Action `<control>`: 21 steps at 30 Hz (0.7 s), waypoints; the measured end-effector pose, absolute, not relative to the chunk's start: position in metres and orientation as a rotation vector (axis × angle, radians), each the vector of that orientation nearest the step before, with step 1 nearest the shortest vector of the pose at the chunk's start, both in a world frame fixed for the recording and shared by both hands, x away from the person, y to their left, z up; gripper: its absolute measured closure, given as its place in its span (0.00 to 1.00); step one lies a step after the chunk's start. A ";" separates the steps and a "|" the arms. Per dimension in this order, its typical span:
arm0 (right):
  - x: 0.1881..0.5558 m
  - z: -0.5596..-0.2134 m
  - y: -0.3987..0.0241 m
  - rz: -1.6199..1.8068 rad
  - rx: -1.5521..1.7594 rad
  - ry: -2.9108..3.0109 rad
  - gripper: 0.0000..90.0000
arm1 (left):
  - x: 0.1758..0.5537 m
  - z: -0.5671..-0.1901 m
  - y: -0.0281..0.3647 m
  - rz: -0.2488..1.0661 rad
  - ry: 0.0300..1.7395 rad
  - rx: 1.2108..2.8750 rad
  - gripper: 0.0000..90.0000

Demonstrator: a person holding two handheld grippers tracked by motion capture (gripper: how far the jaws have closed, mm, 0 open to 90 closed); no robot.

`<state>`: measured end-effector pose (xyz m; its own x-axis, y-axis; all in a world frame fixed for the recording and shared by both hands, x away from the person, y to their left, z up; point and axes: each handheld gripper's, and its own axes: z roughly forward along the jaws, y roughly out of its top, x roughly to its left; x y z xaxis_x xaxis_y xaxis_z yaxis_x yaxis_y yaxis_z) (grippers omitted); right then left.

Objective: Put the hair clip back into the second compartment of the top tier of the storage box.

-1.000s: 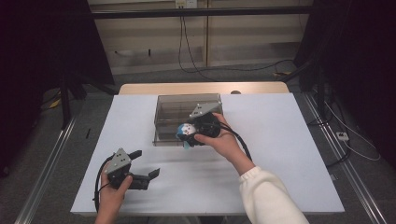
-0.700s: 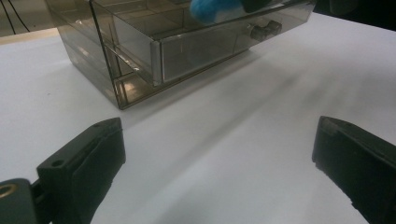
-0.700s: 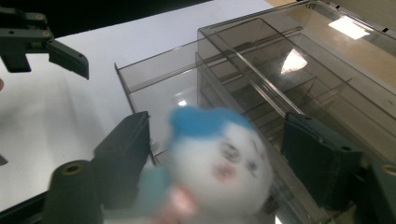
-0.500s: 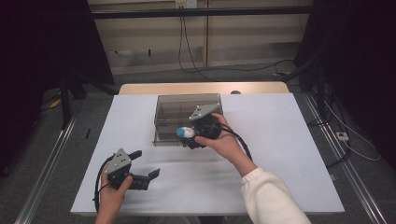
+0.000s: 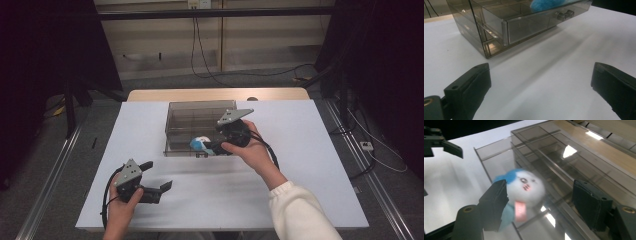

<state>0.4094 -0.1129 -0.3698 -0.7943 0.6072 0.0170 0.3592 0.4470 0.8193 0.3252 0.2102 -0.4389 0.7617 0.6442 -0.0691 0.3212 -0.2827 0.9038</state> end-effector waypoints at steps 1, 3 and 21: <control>0.408 -0.370 -0.110 1.260 0.822 2.426 0.34 | 0.325 -0.439 0.210 0.379 0.737 1.888 0.03; 0.408 -0.371 -0.107 1.262 0.816 2.429 0.39 | 0.325 -0.439 0.210 0.381 0.737 1.889 0.03; 0.392 -0.364 -0.102 1.328 0.775 2.564 1.00 | 0.325 -0.438 0.209 0.383 0.733 1.892 0.03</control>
